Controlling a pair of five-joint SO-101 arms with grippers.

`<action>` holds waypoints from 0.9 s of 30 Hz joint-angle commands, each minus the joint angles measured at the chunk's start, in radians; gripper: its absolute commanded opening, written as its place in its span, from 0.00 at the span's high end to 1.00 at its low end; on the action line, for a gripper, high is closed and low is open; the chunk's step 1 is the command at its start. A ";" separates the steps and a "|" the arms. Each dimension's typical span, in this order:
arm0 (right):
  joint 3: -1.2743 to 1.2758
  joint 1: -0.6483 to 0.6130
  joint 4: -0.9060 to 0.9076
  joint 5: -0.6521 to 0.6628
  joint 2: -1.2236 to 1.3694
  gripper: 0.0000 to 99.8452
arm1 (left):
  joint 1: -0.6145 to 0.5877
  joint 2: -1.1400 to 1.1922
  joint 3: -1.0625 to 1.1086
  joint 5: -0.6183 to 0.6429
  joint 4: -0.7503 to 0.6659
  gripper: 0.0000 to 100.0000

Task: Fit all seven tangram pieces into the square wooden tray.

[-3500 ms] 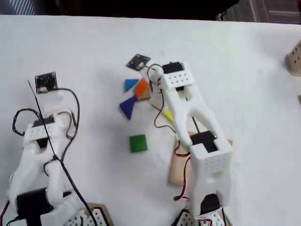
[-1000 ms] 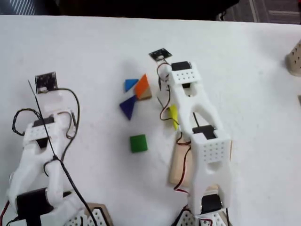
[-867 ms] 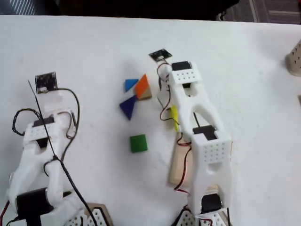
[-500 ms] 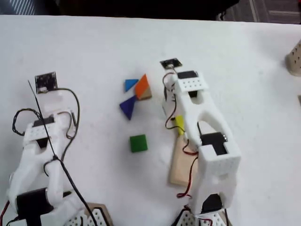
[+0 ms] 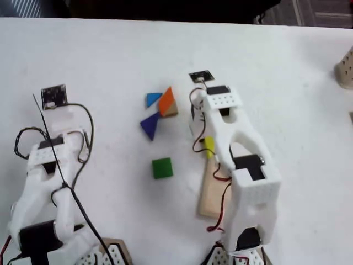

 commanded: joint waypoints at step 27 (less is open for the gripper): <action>-0.028 0.030 0.044 0.021 0.012 0.98 | -0.010 -0.007 -0.051 -0.005 -0.025 0.98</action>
